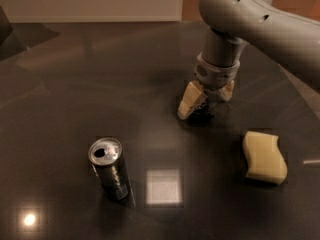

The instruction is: Pick rxbar chocolate

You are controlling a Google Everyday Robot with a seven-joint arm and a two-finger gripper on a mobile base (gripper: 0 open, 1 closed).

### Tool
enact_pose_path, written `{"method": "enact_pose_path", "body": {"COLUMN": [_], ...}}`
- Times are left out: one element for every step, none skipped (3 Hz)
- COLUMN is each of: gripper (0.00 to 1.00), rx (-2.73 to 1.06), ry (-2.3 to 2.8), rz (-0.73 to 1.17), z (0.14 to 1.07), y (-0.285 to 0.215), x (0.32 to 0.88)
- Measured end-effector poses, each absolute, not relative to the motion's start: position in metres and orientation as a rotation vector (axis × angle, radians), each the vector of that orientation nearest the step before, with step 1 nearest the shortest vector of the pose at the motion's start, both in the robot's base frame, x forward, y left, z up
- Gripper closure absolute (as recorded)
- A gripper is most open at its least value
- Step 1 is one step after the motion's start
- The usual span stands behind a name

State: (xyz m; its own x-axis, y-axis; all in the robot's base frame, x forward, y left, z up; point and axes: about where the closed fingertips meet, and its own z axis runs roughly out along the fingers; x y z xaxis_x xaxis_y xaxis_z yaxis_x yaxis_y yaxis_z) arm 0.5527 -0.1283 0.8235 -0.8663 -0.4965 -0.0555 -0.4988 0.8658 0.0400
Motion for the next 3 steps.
{"method": "enact_pose_path", "body": {"gripper": [0.39, 0.64, 0.86], "rx": [-0.821, -0.842, -0.848], "ry": [2.986, 2.983, 2.979], "rz": [0.068, 0.06, 0.053], "z": [0.8266, 0.8285, 0.832], "y": [-0.1236, -0.1206, -0.1232], "x": [0.5534, 0.5528, 0.5494]}}
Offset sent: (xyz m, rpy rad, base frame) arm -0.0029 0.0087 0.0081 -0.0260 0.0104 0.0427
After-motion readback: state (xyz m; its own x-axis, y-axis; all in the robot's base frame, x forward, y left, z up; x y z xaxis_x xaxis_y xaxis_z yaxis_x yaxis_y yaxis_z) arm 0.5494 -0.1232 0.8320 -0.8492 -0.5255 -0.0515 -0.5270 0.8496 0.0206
